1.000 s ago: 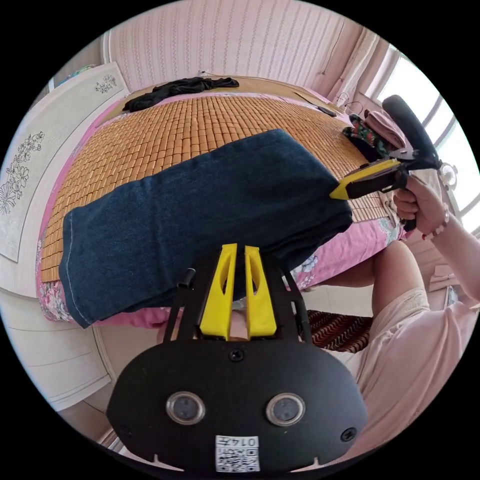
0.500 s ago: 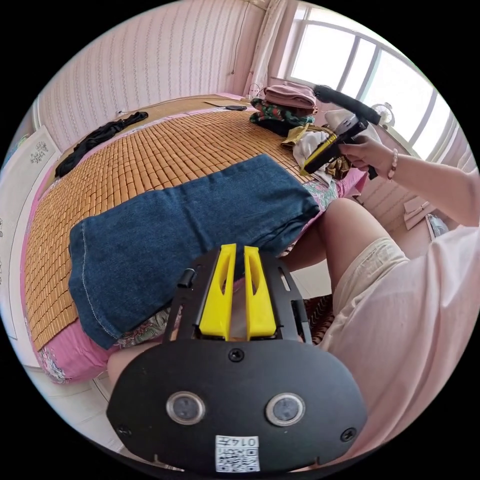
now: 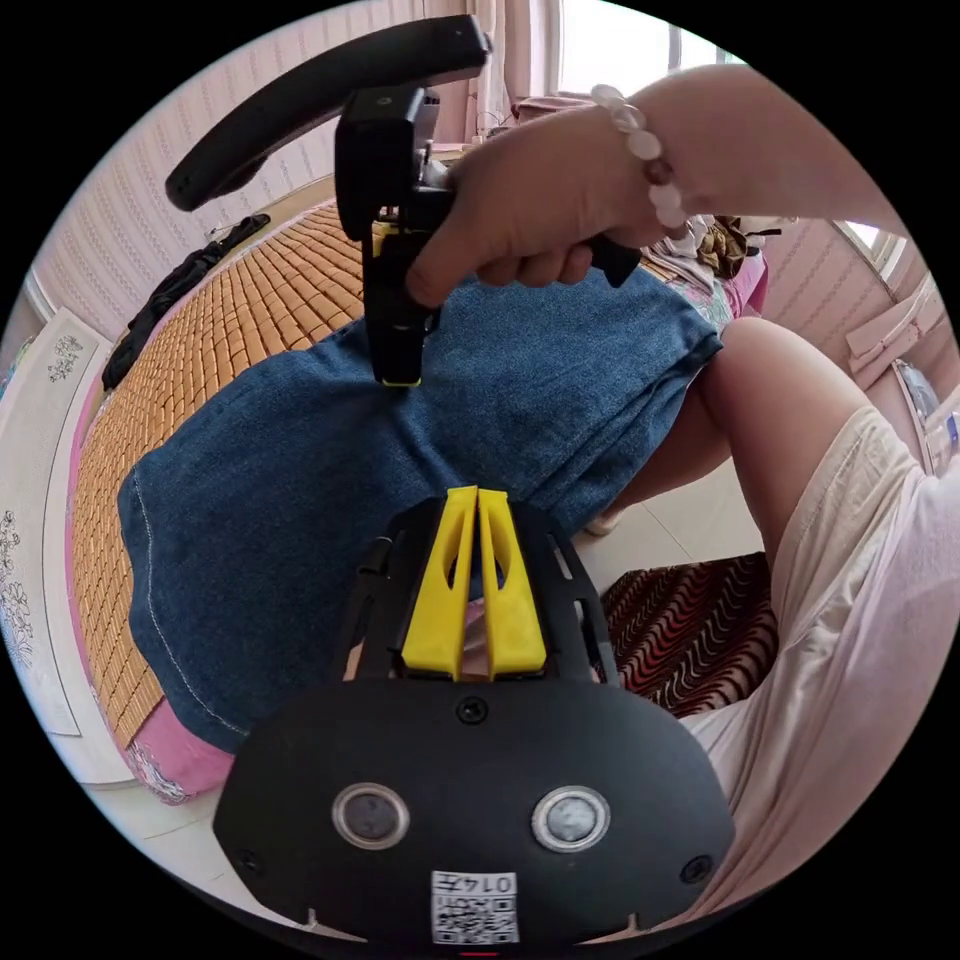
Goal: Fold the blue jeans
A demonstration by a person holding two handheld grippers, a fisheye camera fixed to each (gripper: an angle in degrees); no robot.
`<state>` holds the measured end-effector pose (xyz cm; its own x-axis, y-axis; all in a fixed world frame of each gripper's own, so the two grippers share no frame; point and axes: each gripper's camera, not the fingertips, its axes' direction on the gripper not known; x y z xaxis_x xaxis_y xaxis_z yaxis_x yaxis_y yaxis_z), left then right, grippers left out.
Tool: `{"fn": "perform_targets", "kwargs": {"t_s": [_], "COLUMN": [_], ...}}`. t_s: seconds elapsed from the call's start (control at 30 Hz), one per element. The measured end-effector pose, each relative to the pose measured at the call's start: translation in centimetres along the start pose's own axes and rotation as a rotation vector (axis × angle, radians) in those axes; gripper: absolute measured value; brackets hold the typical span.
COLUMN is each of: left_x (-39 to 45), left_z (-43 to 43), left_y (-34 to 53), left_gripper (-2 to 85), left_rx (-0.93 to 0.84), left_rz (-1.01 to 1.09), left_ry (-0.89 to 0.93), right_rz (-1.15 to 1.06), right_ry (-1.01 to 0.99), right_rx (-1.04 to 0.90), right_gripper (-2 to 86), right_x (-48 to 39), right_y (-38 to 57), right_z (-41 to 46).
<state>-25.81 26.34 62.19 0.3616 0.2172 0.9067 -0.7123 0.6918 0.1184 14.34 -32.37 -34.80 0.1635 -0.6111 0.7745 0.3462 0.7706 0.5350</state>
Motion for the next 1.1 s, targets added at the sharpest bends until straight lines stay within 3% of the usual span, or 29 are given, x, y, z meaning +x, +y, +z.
{"fn": "perform_targets", "kwargs": {"t_s": [0.2,0.27,0.53,0.67,0.87,0.97,1.03,1.1], "left_x": [1.2,0.7,1.3,1.9,1.1,0.3,0.2,0.1], "left_z": [-0.2,-0.7,0.1,0.3,-0.2,-1.9,-3.0,-3.5], "left_y": [-1.8,-2.5,-4.4,-5.4,-7.1,-7.3,-7.4,-8.1], "left_gripper": [-1.0,-1.0,-1.0,-1.0,-1.0,-1.0,-1.0,-1.0], "left_rx": [-0.03,-0.044,-0.068,-0.081,-0.111,-0.06,0.0,0.014], "left_rz": [0.055,-0.013,0.032,0.102,0.062,0.044,0.032,0.029], "left_ry": [-0.05,0.004,-0.003,-0.038,-0.006,0.17,0.208,0.198], "right_rz": [-0.116,-0.084,-0.071,-0.005,0.134,0.206,0.341,0.456], "right_ry": [-0.07,-0.108,0.049,-0.095,-0.191,-0.337,-0.364,-0.37], "right_rx": [-0.113,-0.059,-0.146,-0.161,0.103,0.244,0.46,0.502], "right_gripper": [-1.0,-1.0,-1.0,-1.0,-0.9,-0.8,-0.3,0.1], "right_x": [0.8,2.0,3.1,6.2,9.4,11.4,13.0,14.4], "right_y": [-1.4,-1.5,-2.0,-0.9,6.8,14.3,23.5,29.9], "right_z": [-0.7,-1.9,1.4,2.2,2.9,2.2,1.0,1.9]}}
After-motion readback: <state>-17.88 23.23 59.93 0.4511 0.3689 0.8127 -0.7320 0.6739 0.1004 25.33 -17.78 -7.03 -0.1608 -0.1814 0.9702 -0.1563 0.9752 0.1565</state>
